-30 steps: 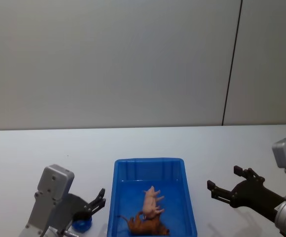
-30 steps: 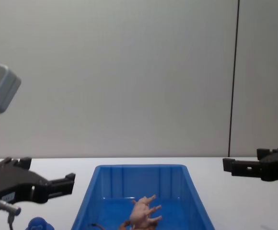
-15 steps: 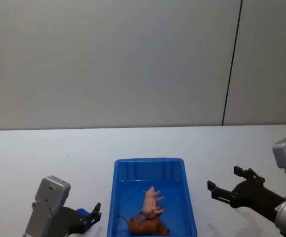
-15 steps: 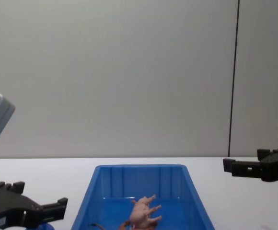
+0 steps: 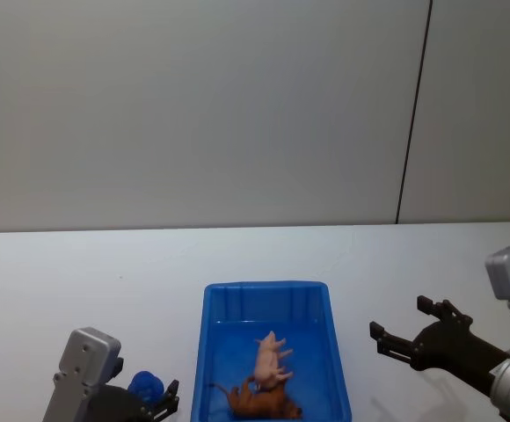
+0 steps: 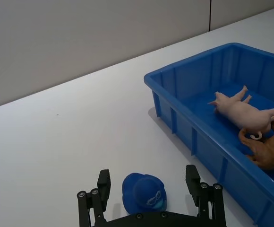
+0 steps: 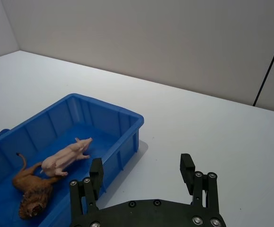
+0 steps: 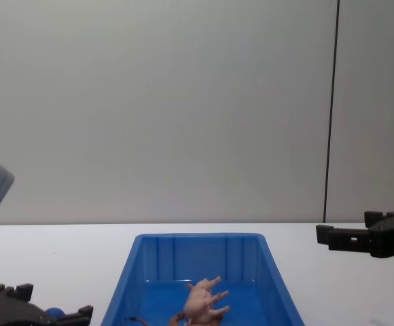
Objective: Pick up the two dolls from the table and place them into the box.
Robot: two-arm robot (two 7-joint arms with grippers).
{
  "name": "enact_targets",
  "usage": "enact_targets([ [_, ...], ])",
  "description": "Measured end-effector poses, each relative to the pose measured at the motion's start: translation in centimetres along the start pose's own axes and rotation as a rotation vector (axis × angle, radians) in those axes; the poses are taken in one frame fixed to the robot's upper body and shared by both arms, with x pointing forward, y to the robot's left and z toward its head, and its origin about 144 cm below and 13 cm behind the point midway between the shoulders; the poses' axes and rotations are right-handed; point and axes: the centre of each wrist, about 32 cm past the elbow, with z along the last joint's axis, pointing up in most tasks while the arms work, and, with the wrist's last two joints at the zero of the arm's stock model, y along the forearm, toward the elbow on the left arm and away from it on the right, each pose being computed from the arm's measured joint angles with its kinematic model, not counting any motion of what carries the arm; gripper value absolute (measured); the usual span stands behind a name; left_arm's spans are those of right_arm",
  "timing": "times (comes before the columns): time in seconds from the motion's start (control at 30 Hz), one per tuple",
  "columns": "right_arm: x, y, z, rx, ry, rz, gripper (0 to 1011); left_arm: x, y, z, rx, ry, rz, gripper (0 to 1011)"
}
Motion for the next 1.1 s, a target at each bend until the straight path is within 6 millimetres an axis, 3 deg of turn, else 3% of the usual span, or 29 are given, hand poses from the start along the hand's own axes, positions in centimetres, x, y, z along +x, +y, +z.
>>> enact_targets([
  [0.47, 0.0, 0.0, 0.0, 0.0, 0.0, 0.0, 1001, 0.3, -1.0, -1.0, 0.028, 0.032, -0.034, 998],
  [0.77, 0.0, 0.0, 0.0, 0.0, 0.0, 0.0, 1001, 0.5, -1.9, -1.2, 0.046, 0.034, -0.051, 792],
  [1.1, 0.0, 0.0, 0.0, 0.0, 0.0, 0.0, 1001, 0.6, -2.3, -1.2, 0.053, 0.032, -0.054, 476],
])
